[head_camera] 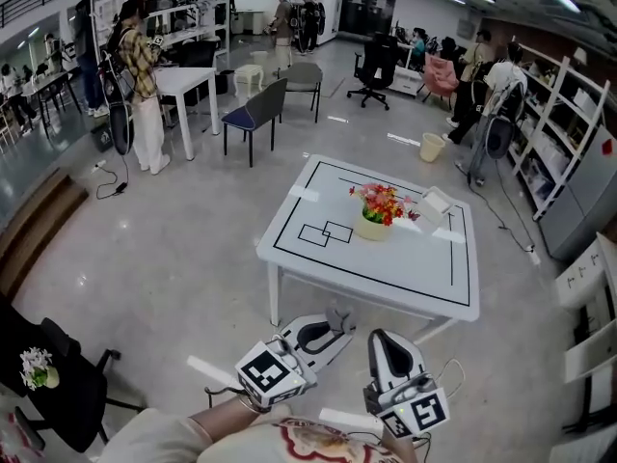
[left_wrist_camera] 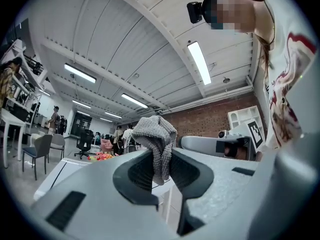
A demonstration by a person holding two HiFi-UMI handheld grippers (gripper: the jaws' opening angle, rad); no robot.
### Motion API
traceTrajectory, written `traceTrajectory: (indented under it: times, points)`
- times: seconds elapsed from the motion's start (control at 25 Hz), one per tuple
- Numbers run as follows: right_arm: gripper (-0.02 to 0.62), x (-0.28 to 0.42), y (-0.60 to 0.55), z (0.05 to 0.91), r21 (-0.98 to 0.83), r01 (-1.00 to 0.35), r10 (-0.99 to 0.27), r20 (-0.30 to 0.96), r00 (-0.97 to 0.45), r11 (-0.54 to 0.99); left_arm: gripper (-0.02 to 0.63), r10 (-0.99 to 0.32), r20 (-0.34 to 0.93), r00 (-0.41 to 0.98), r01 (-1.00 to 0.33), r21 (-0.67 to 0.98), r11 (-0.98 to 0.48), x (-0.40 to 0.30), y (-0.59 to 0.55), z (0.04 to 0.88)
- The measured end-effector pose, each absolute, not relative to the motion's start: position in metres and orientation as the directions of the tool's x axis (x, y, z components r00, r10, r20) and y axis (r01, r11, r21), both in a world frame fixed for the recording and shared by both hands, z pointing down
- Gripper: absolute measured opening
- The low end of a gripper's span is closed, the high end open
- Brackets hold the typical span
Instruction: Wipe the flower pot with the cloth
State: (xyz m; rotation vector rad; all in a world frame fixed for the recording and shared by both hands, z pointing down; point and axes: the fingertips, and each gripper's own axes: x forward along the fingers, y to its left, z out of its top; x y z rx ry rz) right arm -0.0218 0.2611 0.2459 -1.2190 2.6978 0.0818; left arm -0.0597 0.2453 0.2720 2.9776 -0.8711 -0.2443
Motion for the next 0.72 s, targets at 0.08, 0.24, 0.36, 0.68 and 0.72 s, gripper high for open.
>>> traceTrajectory:
  times: [0.08,0.24,0.36,0.68,0.72]
  points:
    - [-0.002,-0.007,0.277,0.247,-0.018,-0.756,-0.746,-0.179,-0.641,0.654,0.052,-0.545,-0.141,0.826,-0.539,0.084,-0.838,-0.049,0.259,0.275]
    - [-0.002,0.026,0.316,0.252,-0.024,-0.769,-0.762,-0.16,-0.628,0.639,0.052,-0.543,-0.119,0.831,-0.534,0.098,-0.84,-0.019,0.297,0.282]
    - [-0.002,0.047,0.351,0.254,-0.032,-0.766,-0.761,-0.152,-0.631,0.642,0.052,-0.538,-0.115,0.835,-0.529,0.101,-0.843,0.003,0.335,0.282]
    - [-0.002,0.072,0.435,0.264,-0.057,-0.715,-0.713,-0.158,-0.683,0.697,0.052,-0.624,-0.104,0.774,-0.618,0.085,-0.781,0.025,0.425,0.287]
    - [-0.002,0.072,0.441,0.264,-0.062,-0.708,-0.708,-0.16,-0.688,0.703,0.052,-0.636,-0.102,0.765,-0.63,0.088,-0.771,0.023,0.433,0.289]
